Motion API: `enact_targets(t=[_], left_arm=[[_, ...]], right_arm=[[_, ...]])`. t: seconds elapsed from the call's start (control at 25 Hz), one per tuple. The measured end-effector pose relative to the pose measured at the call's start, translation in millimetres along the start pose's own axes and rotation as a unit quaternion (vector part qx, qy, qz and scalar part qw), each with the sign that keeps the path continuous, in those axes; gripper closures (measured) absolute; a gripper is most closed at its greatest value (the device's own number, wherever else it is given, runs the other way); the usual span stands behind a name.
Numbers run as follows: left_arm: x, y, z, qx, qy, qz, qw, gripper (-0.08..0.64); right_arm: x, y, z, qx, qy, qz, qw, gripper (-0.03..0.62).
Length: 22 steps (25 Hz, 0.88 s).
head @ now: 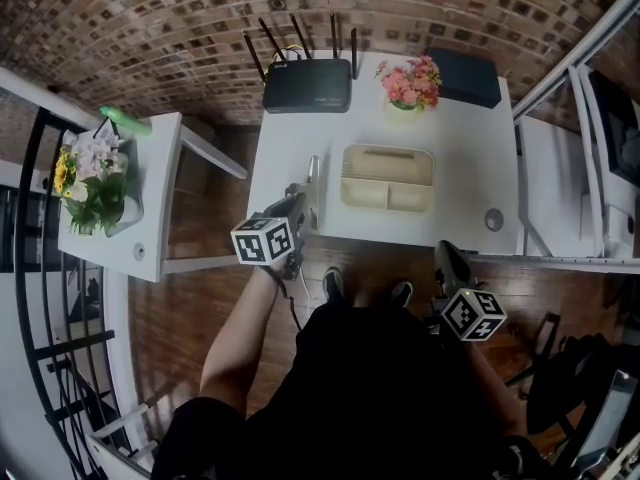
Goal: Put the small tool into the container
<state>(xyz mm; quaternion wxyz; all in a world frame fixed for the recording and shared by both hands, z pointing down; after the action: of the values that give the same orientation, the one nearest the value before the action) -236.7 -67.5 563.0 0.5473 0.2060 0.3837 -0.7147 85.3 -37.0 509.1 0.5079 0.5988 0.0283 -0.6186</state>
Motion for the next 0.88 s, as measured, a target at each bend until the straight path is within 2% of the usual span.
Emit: enact_targets(t=[0.12, 0.24, 0.28, 0.36, 0.44, 0.56, 0.64, 0.72, 0.88], left_arm=[[26, 24, -25, 0.005, 0.053, 0.093, 0.9942, 0.555], [45, 50, -48, 0.006, 0.105, 0.188, 0.9765, 0.555], [51, 59, -54, 0.006, 0.124, 0.222, 0.9672, 0.555], [59, 76, -65, 0.005, 0.165, 0.289, 0.943, 0.555], [64, 93, -74, -0.001, 0.194, 0.34, 0.92, 0.555], [64, 118, -82, -0.012, 0.212, 0.394, 0.8944, 0.555], [64, 131, -86, -0.02, 0.22, 0.418, 0.881, 0.555], [63, 141, -87, -0.031, 0.226, 0.426, 0.8758, 0.555], [61, 160, -85, -0.058, 0.225, 0.413, 0.8808, 0.555]], right_arm=[[0, -2, 0, 0.005, 0.0, 0.0, 1.0, 0.581], [-1, -3, 0, 0.007, 0.002, 0.0, 1.0, 0.581], [-2, -4, -1, 0.007, 0.002, 0.001, 1.0, 0.581], [-2, -4, -1, 0.007, 0.004, 0.002, 1.0, 0.581], [-3, -4, -2, 0.007, 0.006, 0.004, 1.0, 0.581], [-4, -3, -5, 0.004, 0.011, 0.006, 1.0, 0.581], [-4, -3, -8, 0.0, 0.015, 0.007, 1.0, 0.581], [-5, -2, -13, -0.005, 0.019, 0.009, 1.0, 0.581], [-8, 1, -22, -0.015, 0.028, 0.014, 0.999, 0.581]])
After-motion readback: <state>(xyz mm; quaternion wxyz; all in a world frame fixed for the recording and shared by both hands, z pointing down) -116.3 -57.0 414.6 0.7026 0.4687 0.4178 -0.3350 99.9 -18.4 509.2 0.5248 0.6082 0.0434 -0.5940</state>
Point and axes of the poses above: the fingertips, and each gripper's own axes: z forward along the fingers, y to its right, x out of its top, the point moved 2 cm from there along -z, backward along the fingers, and after that the axes turned 13 degrees about x, right-handed, at the moved point
